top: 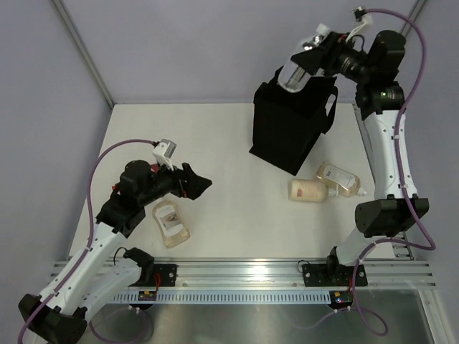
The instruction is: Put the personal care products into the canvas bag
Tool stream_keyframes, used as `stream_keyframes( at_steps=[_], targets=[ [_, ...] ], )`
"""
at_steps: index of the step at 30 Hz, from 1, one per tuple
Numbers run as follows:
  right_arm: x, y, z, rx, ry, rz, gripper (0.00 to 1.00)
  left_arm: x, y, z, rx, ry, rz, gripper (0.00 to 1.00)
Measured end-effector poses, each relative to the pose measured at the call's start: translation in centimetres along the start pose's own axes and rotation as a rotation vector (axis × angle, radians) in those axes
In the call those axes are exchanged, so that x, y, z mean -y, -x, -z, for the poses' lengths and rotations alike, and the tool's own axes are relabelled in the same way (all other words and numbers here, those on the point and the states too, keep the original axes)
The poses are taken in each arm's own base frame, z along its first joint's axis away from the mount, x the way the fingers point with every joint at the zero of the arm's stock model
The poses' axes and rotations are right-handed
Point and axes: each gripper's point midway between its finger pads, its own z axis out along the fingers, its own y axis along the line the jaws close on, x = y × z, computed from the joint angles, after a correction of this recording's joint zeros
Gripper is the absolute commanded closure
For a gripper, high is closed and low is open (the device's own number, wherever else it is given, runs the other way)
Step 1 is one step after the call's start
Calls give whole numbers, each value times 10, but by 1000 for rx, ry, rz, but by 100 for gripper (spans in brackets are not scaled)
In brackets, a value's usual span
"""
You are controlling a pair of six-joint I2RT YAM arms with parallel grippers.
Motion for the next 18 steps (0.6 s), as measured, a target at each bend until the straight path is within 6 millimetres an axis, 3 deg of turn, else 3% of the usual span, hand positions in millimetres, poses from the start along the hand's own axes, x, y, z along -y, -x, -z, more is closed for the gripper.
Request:
stream_keyframes(
  at_steps=[3,5,7,9,13,16,18],
  targets=[
    [45,47,18,121,-210,138,100,-16,-7,14,-4,107,-5,1],
    [73,51,19,135,-312,191,100,-22,-9,23,1,153,-5,1],
    [107,41,10,106,-387,216,100,-27,-11,30,12,187,-5,1],
    [144,16,-3,39,-438,210,100,-32,-15,35,17,217,-1,1],
    [213,-58,-22,-146,-516,168,100,-43,-24,39,3,275,14,1],
    [247,-109,-28,-279,-567,165,100,-53,-28,42,-2,325,25,1],
    [259,-135,-33,-346,-583,175,100,-59,-32,42,-8,352,37,1]
  ],
)
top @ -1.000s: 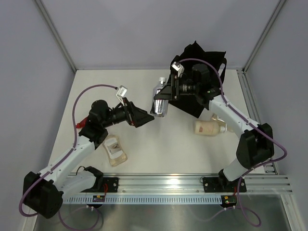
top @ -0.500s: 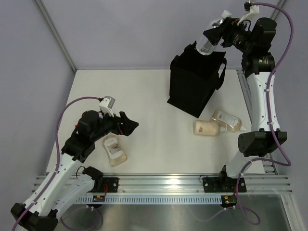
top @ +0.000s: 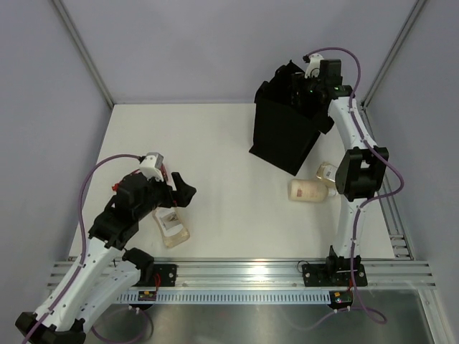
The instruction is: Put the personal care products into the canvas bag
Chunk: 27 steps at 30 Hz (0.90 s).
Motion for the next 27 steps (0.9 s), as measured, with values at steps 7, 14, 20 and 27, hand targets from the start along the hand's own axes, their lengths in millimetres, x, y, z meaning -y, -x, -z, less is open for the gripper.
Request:
stream_keyframes(
  at_steps=[7,14,20,27],
  targets=[
    [-10,-11,-44,13,-108,147,100,-11,-19,-6,-45,39,39,1],
    [-11,1,-80,123,-158,223,95,-14,-23,-9,-62,55,47,1],
    [-7,-9,-93,122,-140,223,32,-23,-22,-12,-51,120,102,1],
    [-14,-19,-93,104,-54,203,0,-47,-34,-8,-58,293,280,1]
  ],
)
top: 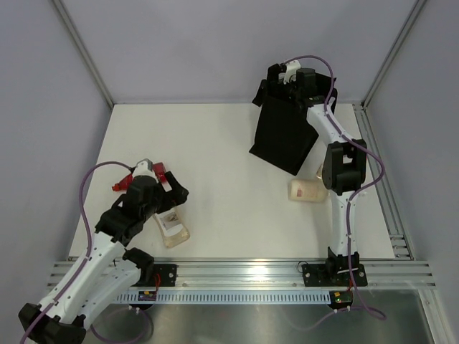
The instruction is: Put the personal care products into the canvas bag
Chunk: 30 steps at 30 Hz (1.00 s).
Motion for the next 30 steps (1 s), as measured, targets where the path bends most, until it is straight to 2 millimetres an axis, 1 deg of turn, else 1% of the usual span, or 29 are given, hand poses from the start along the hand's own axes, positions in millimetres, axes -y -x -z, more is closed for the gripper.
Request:
stream_keyframes(
  at_steps=[2,5,7,8,9,11,12,14,17,19,21,23,25,28,30],
  targets=[
    [0,-1,4,-10,26,-12,0,-11,-5,-1,-14,66,52,1],
    [3,-6,18,-52,74,-39,0,-30,-15,-1,-40,174,113,1],
    [3,-8,34,-87,127,-62,0,-40,-20,0,-52,231,141,1],
    [3,-6,42,-94,153,-71,1,-43,-22,1,-54,248,151,1],
    [1,-1,53,-92,193,-76,1,-47,-24,2,-59,266,160,1],
    [-3,18,80,-71,262,-74,0,-51,-26,3,-64,291,171,1],
    [-5,31,95,-48,291,-68,0,-52,-27,3,-66,297,175,1],
    [-10,62,128,12,339,-49,0,-54,-27,4,-67,307,180,1],
    [-28,108,173,118,401,-7,0,-56,-29,6,-73,321,185,1],
    [-40,128,196,166,427,16,0,-57,-30,8,-77,332,189,1],
    [-48,142,214,199,440,35,1,-59,-31,9,-82,343,193,1],
    [-54,145,225,200,456,39,1,-62,-32,11,-88,364,201,1],
    [-59,143,234,186,476,35,0,-67,-34,13,-97,395,201,1],
    [-74,134,256,160,540,32,0,-74,-38,12,-126,456,189,1],
    [-89,121,278,139,588,23,0,-80,-44,9,-163,510,169,1]
  ],
)
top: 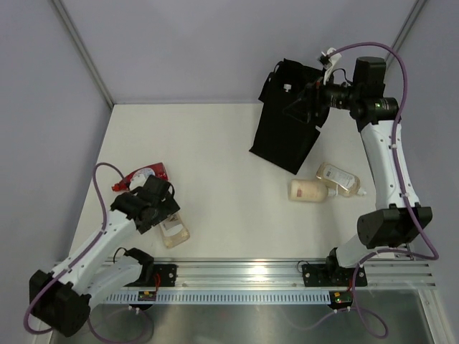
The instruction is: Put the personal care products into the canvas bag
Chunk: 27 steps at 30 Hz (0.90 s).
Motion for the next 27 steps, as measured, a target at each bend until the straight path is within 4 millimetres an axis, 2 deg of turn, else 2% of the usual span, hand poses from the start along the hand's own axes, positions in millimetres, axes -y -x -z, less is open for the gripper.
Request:
stream_keyframes(
  at_steps=[3,6,9,13,17,22,25,26,27],
  targets=[
    [-40,-27,21,-27,60,-30,1,-5,-9,-13,-53,80,-44,1],
    [-71,-56,36,-45,105,-50,0,-2,-15,-26,-92,106,-98,1],
    [-92,-88,43,-72,147,-90,1,6,-20,-37,-117,89,-145,1],
    [-106,-123,44,-106,197,-160,1,8,-32,-54,-173,107,-186,1],
    [-115,-138,45,-119,239,-198,0,1,-52,-68,-250,139,-192,1],
    [-126,-140,48,-107,282,-200,1,7,-54,-68,-262,111,-191,2],
    [-131,-137,49,-97,303,-191,1,7,-55,-69,-271,107,-205,32],
    [-132,-137,49,-97,306,-189,0,9,-55,-68,-275,92,-215,57],
    [-133,-137,49,-97,309,-186,0,11,-56,-68,-281,77,-226,72]
  ],
)
